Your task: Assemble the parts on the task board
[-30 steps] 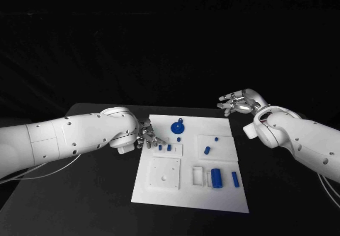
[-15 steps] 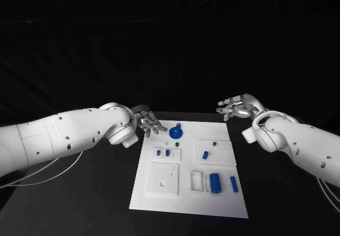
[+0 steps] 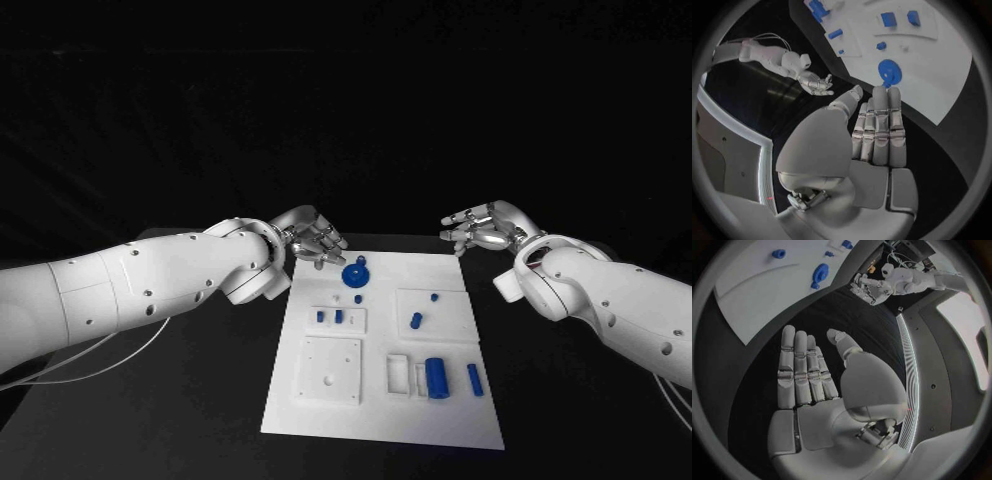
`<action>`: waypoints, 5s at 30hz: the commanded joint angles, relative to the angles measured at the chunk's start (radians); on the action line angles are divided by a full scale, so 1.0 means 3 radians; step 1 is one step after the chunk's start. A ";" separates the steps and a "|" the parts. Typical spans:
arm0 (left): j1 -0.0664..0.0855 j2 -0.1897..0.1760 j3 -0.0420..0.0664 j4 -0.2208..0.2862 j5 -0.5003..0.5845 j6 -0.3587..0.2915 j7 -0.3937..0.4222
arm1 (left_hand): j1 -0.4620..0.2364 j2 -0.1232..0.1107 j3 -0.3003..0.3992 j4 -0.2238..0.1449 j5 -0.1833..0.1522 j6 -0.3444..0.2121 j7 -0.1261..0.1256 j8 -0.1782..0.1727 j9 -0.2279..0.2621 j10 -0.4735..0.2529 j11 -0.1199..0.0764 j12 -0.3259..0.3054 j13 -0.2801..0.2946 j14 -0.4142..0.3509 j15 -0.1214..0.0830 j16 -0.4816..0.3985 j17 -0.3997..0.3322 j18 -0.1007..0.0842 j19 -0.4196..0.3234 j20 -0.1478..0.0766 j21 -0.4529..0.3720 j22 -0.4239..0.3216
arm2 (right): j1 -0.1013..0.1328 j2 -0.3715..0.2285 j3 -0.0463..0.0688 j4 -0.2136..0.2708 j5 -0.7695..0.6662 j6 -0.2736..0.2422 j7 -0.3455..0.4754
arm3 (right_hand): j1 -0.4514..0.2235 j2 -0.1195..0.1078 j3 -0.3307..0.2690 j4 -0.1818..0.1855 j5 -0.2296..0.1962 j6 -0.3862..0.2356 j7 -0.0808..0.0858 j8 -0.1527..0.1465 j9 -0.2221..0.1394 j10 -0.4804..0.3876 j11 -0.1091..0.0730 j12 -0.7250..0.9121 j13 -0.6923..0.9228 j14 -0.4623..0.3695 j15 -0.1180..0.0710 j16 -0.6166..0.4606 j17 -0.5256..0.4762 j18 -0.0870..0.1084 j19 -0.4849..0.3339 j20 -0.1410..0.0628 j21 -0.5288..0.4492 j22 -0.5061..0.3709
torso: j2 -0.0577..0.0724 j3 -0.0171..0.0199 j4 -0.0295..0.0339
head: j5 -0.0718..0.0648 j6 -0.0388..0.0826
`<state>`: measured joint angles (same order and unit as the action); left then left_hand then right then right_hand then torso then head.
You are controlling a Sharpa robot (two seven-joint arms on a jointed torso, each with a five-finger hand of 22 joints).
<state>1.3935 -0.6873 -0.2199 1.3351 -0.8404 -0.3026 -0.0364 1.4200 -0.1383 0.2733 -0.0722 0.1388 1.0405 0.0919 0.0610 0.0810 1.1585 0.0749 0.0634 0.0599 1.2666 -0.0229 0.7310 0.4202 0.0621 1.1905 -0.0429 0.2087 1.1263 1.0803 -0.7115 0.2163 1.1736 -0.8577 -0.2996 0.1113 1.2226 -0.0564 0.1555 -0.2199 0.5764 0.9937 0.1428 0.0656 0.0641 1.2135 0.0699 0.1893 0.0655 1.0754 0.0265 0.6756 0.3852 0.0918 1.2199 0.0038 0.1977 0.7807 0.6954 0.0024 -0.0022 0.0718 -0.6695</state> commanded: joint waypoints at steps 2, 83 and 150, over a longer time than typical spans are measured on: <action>-0.0047 0.0069 -0.0021 -0.0045 -0.0856 0.0043 0.0309 | 0.0008 -0.0054 -0.0069 -0.0011 -0.0054 -0.0025 0.0009 0.0008 -0.0042 -0.0101 0.0018 -0.0013 -0.0002 0.0065 -0.0002 0.0015 0.0015 0.0043 0.0037 0.0006 0.0019 0.0025 | -0.0005 0.0005 0.0002 -0.0001 -0.0037 0.0037 0.0058 | -0.0038 0.0000 0.0026 -0.0007 -0.0006 0.0023 0.0009 -0.0002 -0.0001 0.0015 0.0021 -0.0062 -0.0004 0.0021 0.0007 0.0009 0.0006 0.0067 -0.0012 0.0005 0.0021 0.0012 | 0.0004 -0.0005 0.0001 | -0.0005 -0.0002; -0.0316 0.0650 -0.0063 -0.0679 -0.2077 0.0475 0.0406 | -0.0096 0.0205 0.0096 -0.0003 0.0251 0.0359 -0.0022 0.0015 -0.0041 0.0280 -0.0110 -0.0010 -0.0002 0.0516 -0.0098 0.1392 -0.0010 0.0193 0.0404 -0.0072 0.0853 0.0666 | -0.0008 0.0085 0.0002 -0.0006 -0.0054 0.0008 0.0070 | -0.0059 -0.0007 0.0042 0.0009 0.0013 0.0011 0.0014 -0.0002 -0.0001 0.0027 0.0030 -0.0130 -0.0004 0.0025 0.0009 0.0018 0.0008 0.0072 -0.0002 0.0007 0.0015 0.0022 | -0.0001 0.0000 0.0007 | -0.0067 -0.0092; -0.0314 0.0047 0.0110 -0.0228 -0.1782 0.0443 0.0420 | -0.0040 0.0306 0.0027 -0.0213 0.0263 0.0533 -0.0002 0.0006 -0.0045 0.0482 -0.0127 -0.0016 0.0001 0.0506 -0.0068 0.1420 -0.0061 0.0234 0.0332 -0.0036 0.0962 0.0666 | -0.0008 0.0083 0.0002 -0.0034 -0.0065 0.0021 0.0072 | -0.0049 -0.0005 0.0057 0.0014 0.0007 0.0015 0.0012 -0.0002 -0.0001 0.0032 0.0027 -0.0129 -0.0004 0.0024 0.0007 0.0018 0.0007 0.0072 0.0003 0.0005 0.0008 0.0020 | -0.0005 0.0004 0.0013 | -0.0021 -0.0086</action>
<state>1.2987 -0.6755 -0.1871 1.2679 -1.3698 -0.1876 0.0933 1.4104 -0.0395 0.2791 -0.1382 0.2157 1.2055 0.0927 0.0571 0.0663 1.3047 0.0354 0.0547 0.0593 1.4167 -0.0513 1.1539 0.4033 0.1238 1.2990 -0.0553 0.4915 1.3074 1.0782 -0.6876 0.2164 1.1628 -0.8689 -0.3021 0.1216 1.2121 -0.0592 0.1689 -0.2163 0.5770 0.9935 0.1426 0.0657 0.0645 1.2205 0.0767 0.1570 0.0657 1.0790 0.0301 0.6756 0.3861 0.0992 1.2200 0.0037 0.2009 0.7872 0.6937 0.0029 0.0027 0.0645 -0.6943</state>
